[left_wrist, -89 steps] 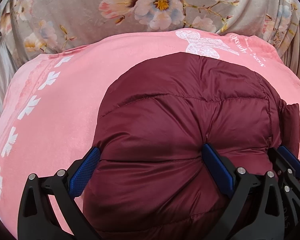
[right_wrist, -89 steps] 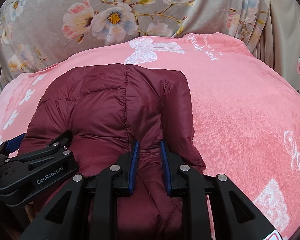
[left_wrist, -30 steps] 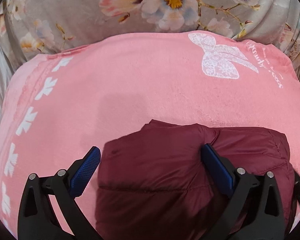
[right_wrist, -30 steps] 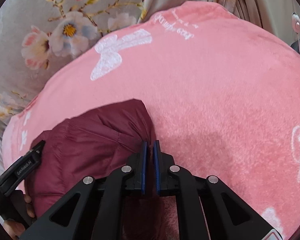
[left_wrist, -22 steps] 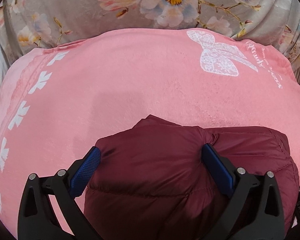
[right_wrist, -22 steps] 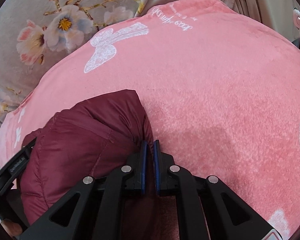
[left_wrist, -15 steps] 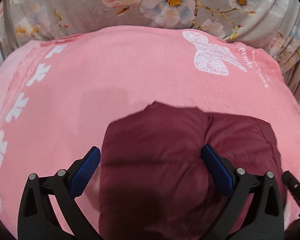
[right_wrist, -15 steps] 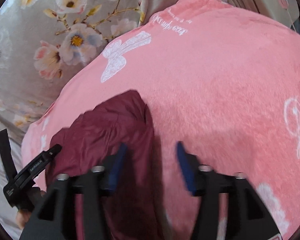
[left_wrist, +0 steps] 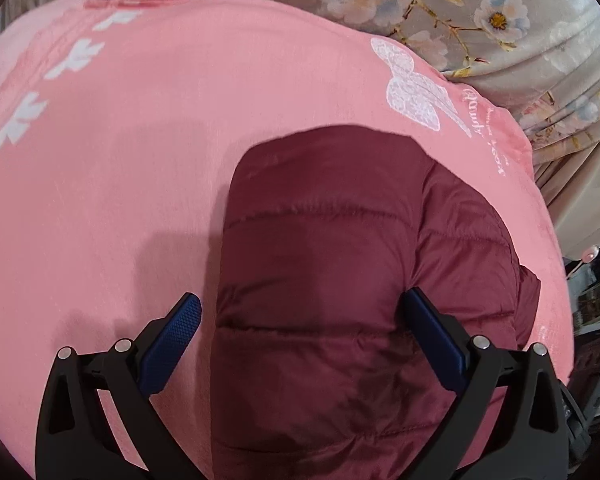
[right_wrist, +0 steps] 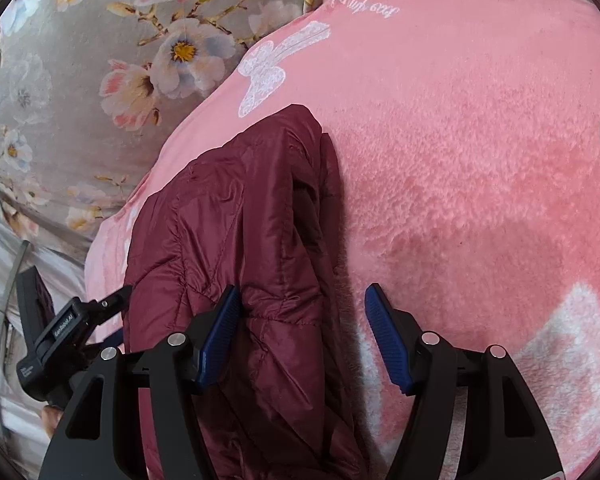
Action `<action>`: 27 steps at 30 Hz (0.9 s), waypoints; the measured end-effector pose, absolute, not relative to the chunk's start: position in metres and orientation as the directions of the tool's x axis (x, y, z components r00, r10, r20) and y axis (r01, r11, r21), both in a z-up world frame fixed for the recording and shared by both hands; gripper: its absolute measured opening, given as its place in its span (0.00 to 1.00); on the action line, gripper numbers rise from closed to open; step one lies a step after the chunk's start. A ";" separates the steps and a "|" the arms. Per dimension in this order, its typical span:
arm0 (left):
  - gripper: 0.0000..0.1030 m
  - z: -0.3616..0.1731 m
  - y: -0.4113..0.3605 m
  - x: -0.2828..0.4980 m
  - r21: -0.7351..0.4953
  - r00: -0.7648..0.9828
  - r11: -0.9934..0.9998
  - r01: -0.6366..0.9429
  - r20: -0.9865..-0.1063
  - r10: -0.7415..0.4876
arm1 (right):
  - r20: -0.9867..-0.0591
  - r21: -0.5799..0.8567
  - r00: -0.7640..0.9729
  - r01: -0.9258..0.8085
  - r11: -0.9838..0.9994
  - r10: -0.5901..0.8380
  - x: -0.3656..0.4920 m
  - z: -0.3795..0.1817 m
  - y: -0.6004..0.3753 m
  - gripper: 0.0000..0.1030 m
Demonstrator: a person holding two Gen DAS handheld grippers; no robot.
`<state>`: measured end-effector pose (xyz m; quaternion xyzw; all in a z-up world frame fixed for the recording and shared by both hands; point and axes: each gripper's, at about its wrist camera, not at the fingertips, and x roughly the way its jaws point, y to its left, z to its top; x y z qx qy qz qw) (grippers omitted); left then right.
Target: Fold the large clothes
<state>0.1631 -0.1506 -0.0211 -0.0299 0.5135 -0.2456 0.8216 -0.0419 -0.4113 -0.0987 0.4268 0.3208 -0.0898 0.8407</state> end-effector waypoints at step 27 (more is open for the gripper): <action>0.42 0.039 -0.140 0.113 -0.357 0.377 0.713 0.604 -0.660 -0.650 | -0.447 0.669 0.888 0.251 0.700 0.108 -0.062 -0.027 -0.374 0.14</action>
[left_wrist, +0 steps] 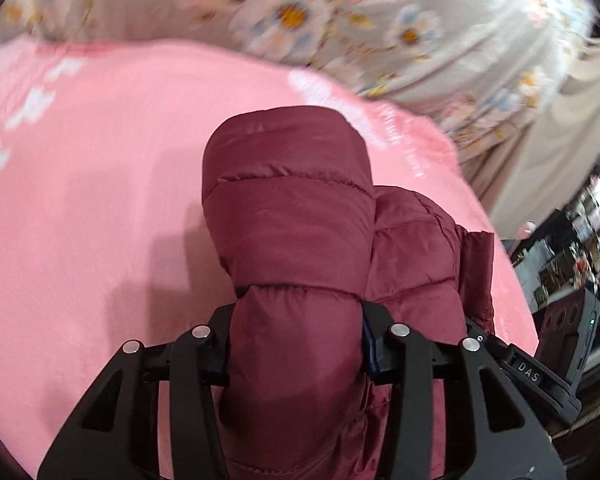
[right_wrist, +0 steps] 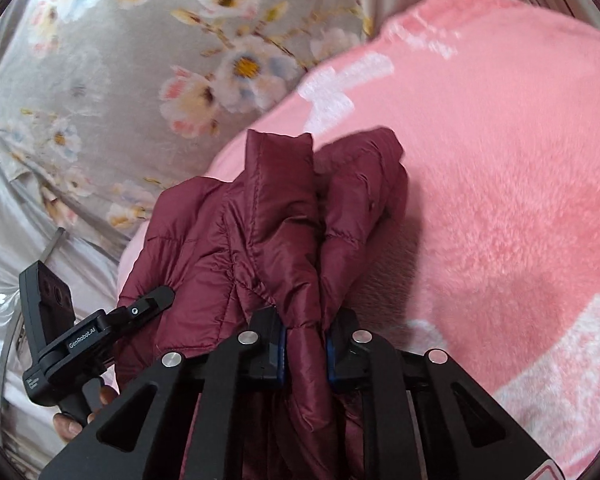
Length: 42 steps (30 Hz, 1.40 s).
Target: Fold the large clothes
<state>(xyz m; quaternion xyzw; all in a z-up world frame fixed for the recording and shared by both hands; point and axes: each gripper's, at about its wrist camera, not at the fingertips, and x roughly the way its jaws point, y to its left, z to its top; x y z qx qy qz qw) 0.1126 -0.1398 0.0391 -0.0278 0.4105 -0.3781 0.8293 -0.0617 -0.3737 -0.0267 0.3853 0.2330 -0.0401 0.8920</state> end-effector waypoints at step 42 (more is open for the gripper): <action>0.47 0.102 0.005 0.287 -0.369 0.460 0.648 0.666 -0.481 -0.746 | -0.326 0.453 0.936 0.033 0.891 0.131 0.129 0.101 -0.217 0.14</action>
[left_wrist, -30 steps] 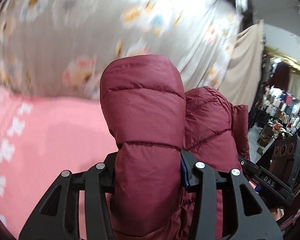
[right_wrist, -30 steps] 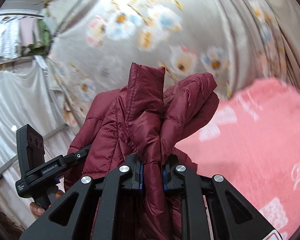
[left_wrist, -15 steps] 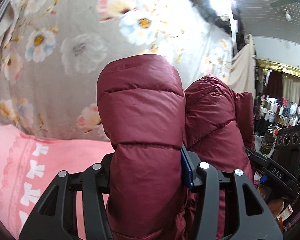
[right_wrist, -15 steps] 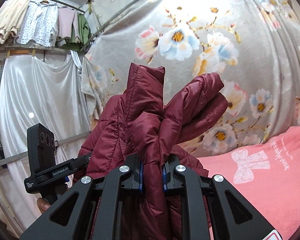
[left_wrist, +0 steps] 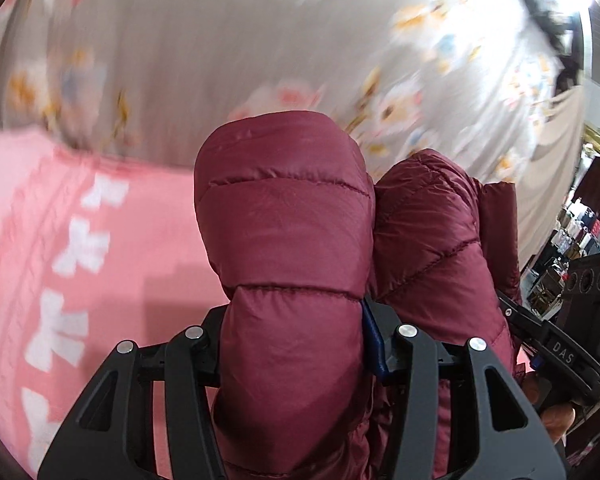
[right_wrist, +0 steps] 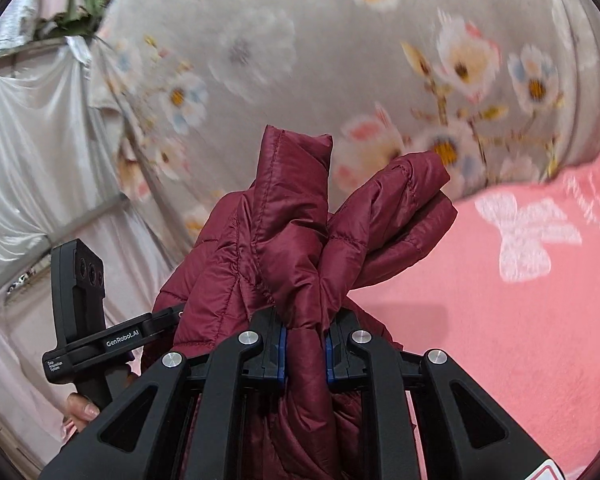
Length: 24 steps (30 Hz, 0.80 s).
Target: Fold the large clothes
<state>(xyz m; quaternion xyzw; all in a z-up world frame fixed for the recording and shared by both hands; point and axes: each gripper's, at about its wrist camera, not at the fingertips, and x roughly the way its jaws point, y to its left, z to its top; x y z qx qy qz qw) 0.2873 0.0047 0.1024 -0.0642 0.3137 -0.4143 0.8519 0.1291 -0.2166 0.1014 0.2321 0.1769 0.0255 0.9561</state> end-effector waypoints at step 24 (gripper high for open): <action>0.85 0.022 -0.003 0.303 -0.044 0.659 0.955 0.293 -0.715 -0.235 | -0.579 0.244 0.799 0.362 0.899 -0.164 0.148 0.015 -0.242 0.54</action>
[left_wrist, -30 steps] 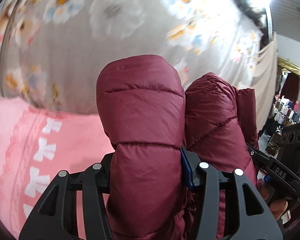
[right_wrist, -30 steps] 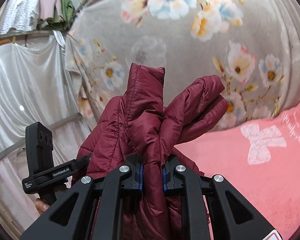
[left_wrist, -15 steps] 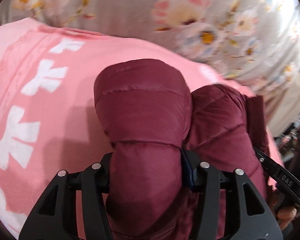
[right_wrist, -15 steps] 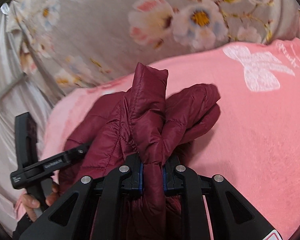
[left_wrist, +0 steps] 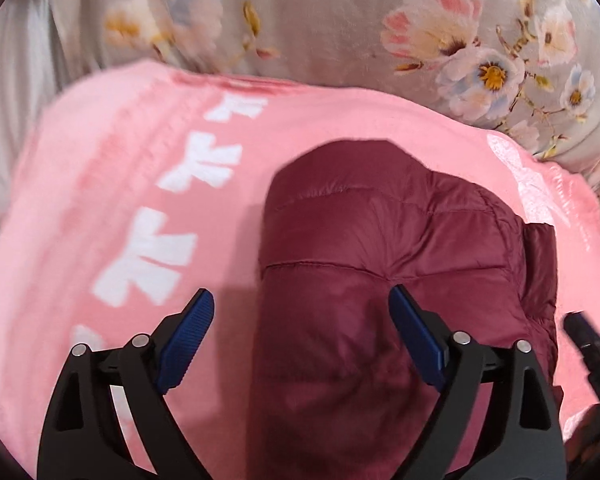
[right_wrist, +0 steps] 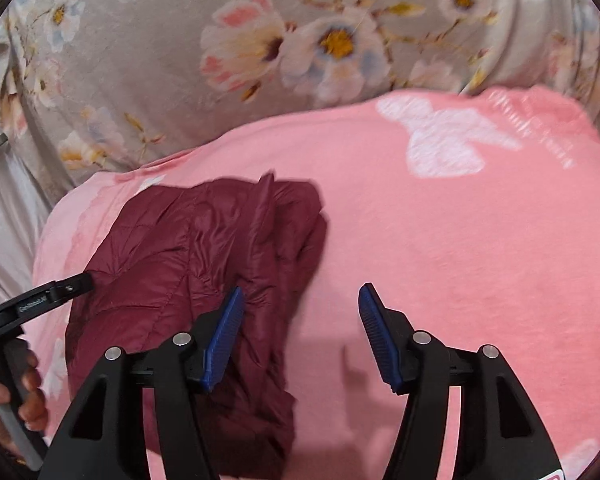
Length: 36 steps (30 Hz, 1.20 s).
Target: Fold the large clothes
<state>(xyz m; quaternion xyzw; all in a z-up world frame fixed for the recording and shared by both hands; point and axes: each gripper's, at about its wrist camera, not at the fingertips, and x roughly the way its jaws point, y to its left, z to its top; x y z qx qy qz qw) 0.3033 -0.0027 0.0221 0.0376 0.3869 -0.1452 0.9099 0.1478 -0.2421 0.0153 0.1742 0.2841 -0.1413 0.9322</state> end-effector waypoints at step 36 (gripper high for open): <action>0.96 -0.036 -0.037 0.305 0.026 0.675 0.970 0.243 -0.723 -0.150 | -0.679 0.155 0.723 0.313 0.937 -0.129 0.210 -0.039 -0.207 0.06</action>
